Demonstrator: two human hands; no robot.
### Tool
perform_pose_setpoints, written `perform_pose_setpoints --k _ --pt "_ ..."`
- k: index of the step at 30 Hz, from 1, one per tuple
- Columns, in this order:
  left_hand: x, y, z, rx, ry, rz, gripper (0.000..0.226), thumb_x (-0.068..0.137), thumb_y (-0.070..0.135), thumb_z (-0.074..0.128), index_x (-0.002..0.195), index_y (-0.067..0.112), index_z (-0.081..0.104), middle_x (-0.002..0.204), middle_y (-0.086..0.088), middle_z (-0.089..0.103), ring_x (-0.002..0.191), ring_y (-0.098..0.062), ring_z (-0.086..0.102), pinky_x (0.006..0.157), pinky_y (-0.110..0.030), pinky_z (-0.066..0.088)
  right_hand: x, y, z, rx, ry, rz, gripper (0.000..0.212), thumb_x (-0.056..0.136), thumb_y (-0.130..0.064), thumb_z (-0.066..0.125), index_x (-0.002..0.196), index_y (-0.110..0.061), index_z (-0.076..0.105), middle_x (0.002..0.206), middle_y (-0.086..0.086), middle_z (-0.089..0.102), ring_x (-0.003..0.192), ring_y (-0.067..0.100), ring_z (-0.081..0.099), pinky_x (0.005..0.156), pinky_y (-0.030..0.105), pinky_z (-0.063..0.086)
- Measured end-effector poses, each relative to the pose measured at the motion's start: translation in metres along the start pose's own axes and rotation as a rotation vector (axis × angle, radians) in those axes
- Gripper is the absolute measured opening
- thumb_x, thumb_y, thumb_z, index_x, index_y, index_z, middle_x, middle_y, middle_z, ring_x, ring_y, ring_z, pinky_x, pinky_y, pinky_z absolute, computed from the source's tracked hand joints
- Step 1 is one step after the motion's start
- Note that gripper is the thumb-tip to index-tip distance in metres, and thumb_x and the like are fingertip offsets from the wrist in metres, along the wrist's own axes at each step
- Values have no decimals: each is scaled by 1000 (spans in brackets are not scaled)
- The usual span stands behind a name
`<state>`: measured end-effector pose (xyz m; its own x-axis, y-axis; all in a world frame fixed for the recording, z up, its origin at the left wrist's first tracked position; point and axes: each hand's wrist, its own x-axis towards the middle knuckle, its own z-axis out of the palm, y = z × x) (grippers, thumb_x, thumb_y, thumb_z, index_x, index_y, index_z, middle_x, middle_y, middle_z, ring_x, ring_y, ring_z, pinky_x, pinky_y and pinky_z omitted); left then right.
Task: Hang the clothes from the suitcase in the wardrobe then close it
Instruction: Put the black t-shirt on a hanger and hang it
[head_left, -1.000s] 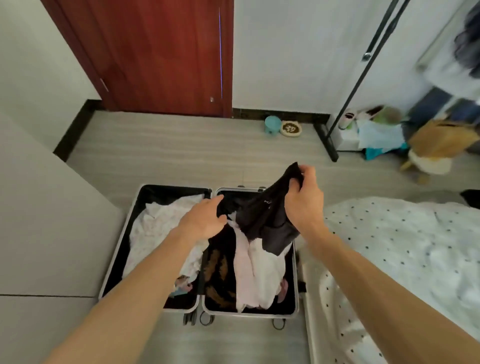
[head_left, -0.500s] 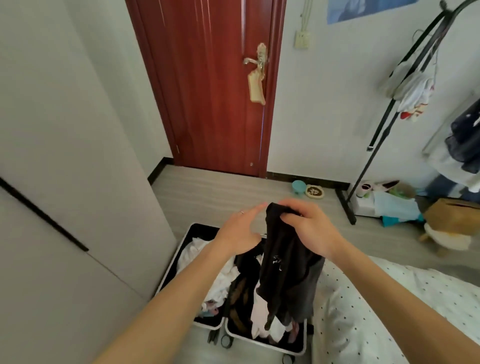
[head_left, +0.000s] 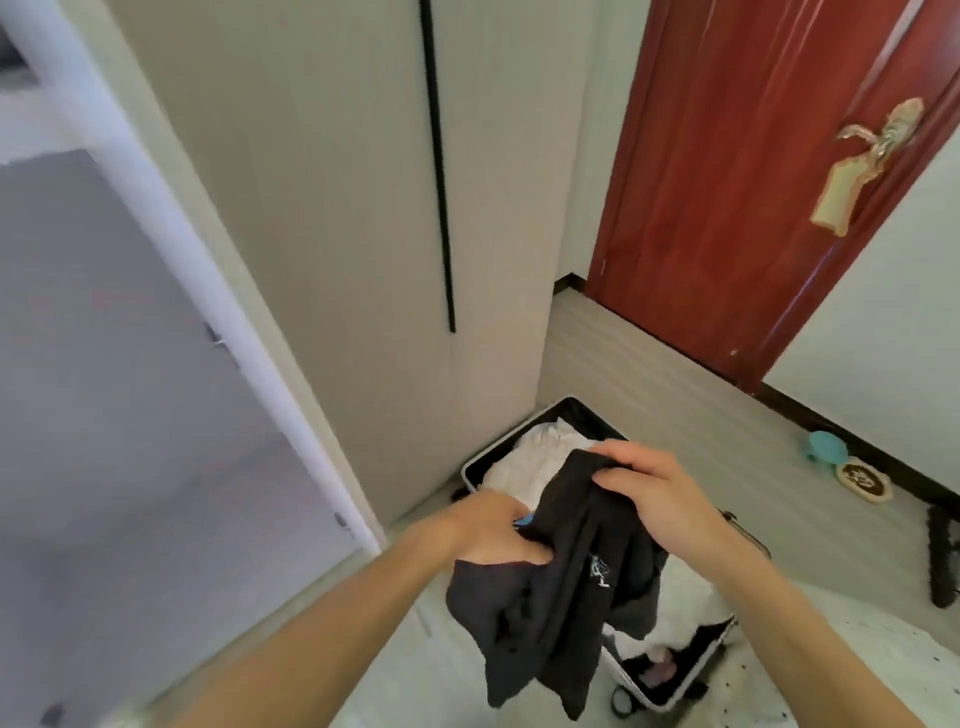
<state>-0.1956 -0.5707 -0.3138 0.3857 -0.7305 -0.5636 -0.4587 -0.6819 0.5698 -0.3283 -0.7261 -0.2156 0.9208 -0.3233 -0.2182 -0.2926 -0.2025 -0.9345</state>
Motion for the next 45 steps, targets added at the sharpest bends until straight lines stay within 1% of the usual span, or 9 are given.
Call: perform_pose_setpoints --k 12,19,24,27,30,34,38,43,45 --pt "-261 -223 -21 -349 134 -389 62 54 63 71 103 26 66 112 8 66 112 -17 58 100 -35 45 3 -67 255 -74 -405 -113 35 95 -4 54 83 -30 74 82 -6 72 84 12 66 85 34 46" --pt "-382 -313 -25 -1001 364 -299 57 66 38 74 121 24 71 126 1 69 124 -22 59 106 -34 38 -6 -109 373 -6 -367 -213 29 95 -4 53 89 -24 74 88 -3 75 89 16 69 85 33 50" --pt "-443 -347 -33 -1241 471 -252 25 79 28 70 101 18 80 111 -6 74 98 -21 70 92 -32 50 -11 -136 445 16 -357 -302 26 97 -5 54 94 -25 71 91 -11 74 91 8 67 85 26 49" --pt "-470 -373 -42 -1016 646 -380 18 91 27 64 105 18 72 103 -1 74 96 -18 67 95 -38 53 -11 -152 483 23 -374 -343 28 96 -4 54 91 -27 70 86 -19 72 84 -2 64 76 14 46" --pt "-488 -401 -47 -471 839 -574 19 91 38 65 81 26 54 79 5 60 76 -15 56 69 -30 44 -9 -162 518 -25 -410 -387 31 96 -5 53 91 -31 68 86 -24 70 84 -7 62 75 11 43" --pt "-513 -419 -48 -87 772 -787 24 86 18 52 106 31 55 105 1 60 97 -25 58 79 -38 50 1 -171 548 1 -385 -379 29 97 -7 52 92 -30 68 87 -22 70 86 -4 62 79 20 43" --pt "-536 -444 -52 -146 778 -914 42 86 14 49 121 35 60 117 -2 51 111 -29 56 91 -42 50 17 -180 561 -3 -351 -399 26 98 -10 51 93 -31 66 89 -19 69 90 -2 62 79 23 43" --pt "-554 -449 -84 -427 1017 -785 13 79 13 50 78 12 63 77 -7 61 77 -23 53 70 -34 37 53 -190 554 -127 -310 -392 7 98 -33 57 104 -30 59 105 -13 65 107 13 60 86 29 42" --pt "-551 -433 -99 -665 1151 -664 22 79 5 50 64 16 62 63 1 58 68 -21 51 68 -34 36 66 -195 548 -251 -394 -348 36 88 -61 60 105 -30 62 105 -14 66 104 9 61 88 32 45"
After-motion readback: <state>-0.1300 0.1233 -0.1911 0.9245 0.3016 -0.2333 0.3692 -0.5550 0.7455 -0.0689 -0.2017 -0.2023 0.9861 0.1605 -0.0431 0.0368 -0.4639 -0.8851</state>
